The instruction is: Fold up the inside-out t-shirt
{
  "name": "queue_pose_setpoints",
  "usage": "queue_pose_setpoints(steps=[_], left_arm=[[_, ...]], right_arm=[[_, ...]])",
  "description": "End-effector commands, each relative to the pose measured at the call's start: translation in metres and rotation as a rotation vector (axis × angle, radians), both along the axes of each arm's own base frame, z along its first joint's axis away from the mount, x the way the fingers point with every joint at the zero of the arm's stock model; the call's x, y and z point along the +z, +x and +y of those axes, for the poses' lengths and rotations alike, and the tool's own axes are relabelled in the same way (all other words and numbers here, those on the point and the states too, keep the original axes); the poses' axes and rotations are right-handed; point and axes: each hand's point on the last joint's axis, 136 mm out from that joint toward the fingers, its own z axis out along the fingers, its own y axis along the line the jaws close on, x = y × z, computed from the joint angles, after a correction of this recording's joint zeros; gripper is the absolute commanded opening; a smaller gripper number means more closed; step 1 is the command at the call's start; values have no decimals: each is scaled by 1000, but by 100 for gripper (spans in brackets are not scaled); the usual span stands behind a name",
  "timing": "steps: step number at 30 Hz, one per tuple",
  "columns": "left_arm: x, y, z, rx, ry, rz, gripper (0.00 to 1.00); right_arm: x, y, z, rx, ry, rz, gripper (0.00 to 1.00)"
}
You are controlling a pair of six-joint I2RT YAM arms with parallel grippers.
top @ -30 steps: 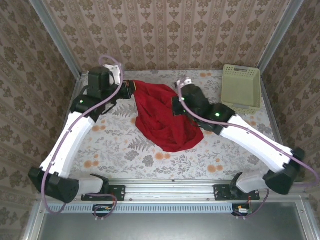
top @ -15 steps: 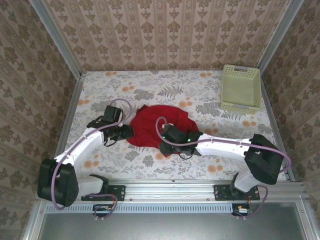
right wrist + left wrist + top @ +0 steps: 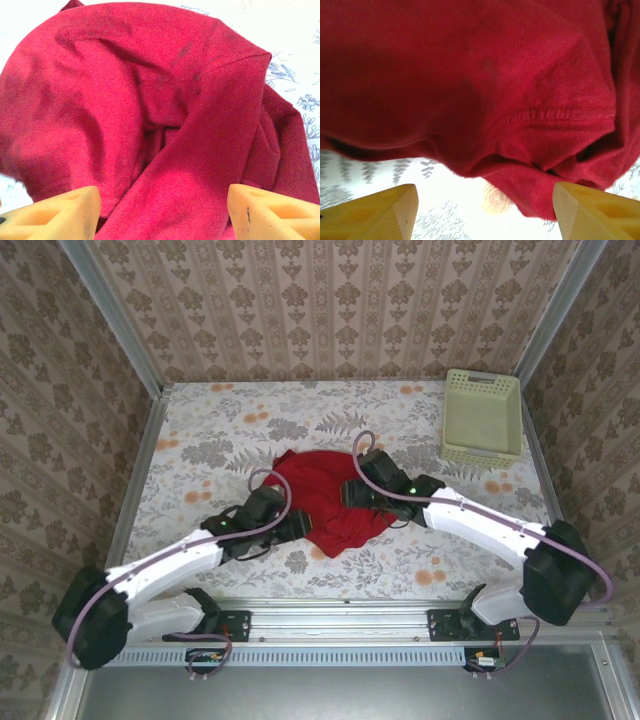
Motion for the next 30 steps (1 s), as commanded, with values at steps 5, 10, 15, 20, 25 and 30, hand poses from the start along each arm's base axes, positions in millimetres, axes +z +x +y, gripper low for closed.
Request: queue_pose_setpoints(steps=[5,10,15,20,25,30], left_arm=[[-20,24,-14,96,-30,-2,72],[-37,35,0,132,25,25,63],[-43,48,15,154,58,31,51],[-46,63,20,149,68,37,45],[-43,70,25,143,93,22,51],[-41,73,25,113,120,11,54]], right_arm=[[-29,24,5,-58,-63,104,68],[-60,35,-8,-138,-149,185,57],[-63,35,-14,-142,-190,186,21],[-42,14,-34,-164,-142,124,0],[-60,-31,-42,-164,-14,176,0],[-76,-60,-36,-154,5,203,0]])
